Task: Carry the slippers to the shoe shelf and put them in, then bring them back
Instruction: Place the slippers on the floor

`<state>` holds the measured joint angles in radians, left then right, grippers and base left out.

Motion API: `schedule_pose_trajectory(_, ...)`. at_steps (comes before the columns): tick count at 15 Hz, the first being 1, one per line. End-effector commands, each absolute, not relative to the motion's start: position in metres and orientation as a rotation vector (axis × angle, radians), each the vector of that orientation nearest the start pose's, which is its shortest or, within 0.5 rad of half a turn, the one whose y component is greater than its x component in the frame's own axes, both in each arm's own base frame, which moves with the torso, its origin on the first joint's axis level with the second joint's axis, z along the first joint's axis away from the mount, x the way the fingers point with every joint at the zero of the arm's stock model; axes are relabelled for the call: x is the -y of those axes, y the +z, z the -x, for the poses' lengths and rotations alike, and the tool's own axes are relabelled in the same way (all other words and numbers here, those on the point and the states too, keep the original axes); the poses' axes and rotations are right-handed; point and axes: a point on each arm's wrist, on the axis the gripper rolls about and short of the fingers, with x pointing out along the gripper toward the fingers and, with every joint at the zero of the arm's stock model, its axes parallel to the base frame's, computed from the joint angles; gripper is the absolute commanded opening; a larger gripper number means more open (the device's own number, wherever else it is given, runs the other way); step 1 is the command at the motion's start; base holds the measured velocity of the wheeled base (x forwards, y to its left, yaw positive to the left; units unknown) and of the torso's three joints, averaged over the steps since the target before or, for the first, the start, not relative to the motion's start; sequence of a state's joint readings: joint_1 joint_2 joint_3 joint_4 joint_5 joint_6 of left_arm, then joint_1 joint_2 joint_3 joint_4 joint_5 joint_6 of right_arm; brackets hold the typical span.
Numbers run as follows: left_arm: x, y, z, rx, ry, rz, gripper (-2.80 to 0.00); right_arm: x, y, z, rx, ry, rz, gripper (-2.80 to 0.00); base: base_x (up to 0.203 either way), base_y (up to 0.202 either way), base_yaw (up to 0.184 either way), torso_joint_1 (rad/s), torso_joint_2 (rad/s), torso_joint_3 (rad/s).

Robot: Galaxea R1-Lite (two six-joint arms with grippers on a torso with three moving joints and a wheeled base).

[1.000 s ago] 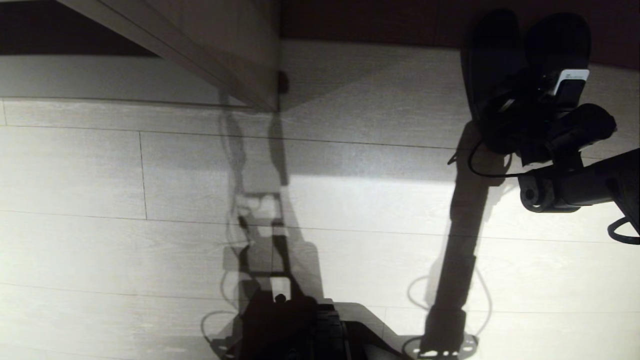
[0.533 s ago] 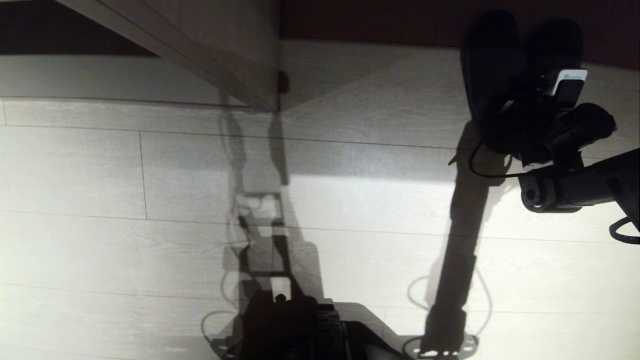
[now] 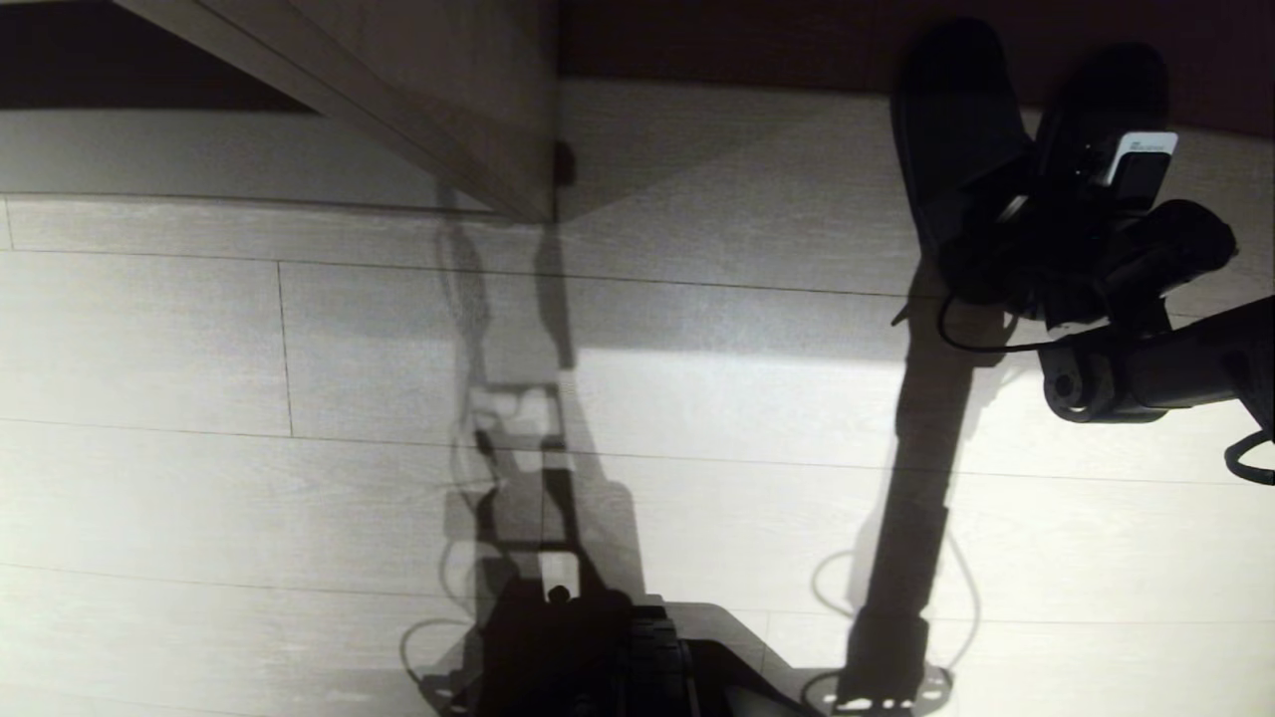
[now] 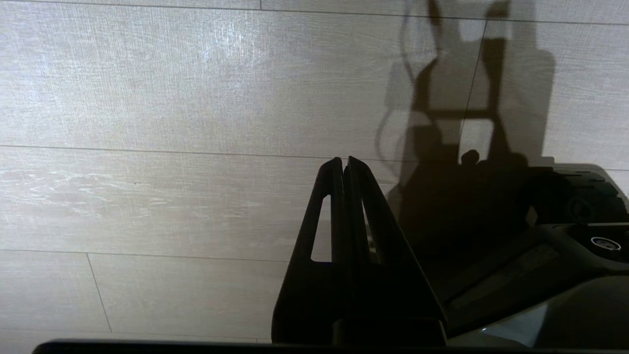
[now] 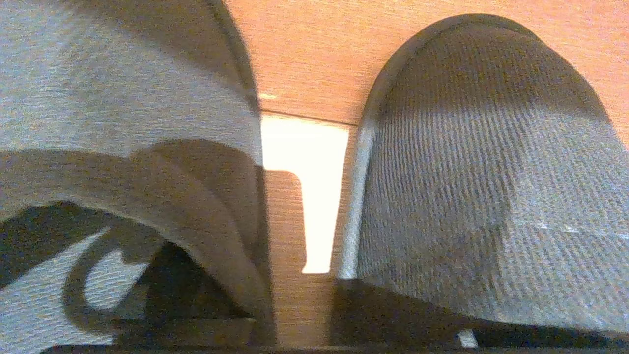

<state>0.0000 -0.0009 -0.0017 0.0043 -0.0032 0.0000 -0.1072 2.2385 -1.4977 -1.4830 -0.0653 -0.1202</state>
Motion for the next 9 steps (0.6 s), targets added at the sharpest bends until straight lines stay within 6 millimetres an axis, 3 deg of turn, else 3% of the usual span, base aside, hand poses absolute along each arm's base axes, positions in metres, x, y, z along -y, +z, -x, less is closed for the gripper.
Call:
schedule_pose_trajectory(1, 0.000, 0.075, 0.023, -0.003, -0.003, 0.000, -2.80, 0.048, 0.247, -0.435, 0.748, -0.211, 0.131, 0.00, 0.000, 0.000, 0.000, 0.000, 0.00, 0.000)
schedule_pose_trajectory(9, 0.000, 0.075, 0.023, -0.003, -0.003, 0.000, -2.80, 0.046, 0.238, -0.419, 0.624, -0.174, 0.163, 0.00, 0.000, 0.000, 0.000, 0.000, 0.00, 0.000)
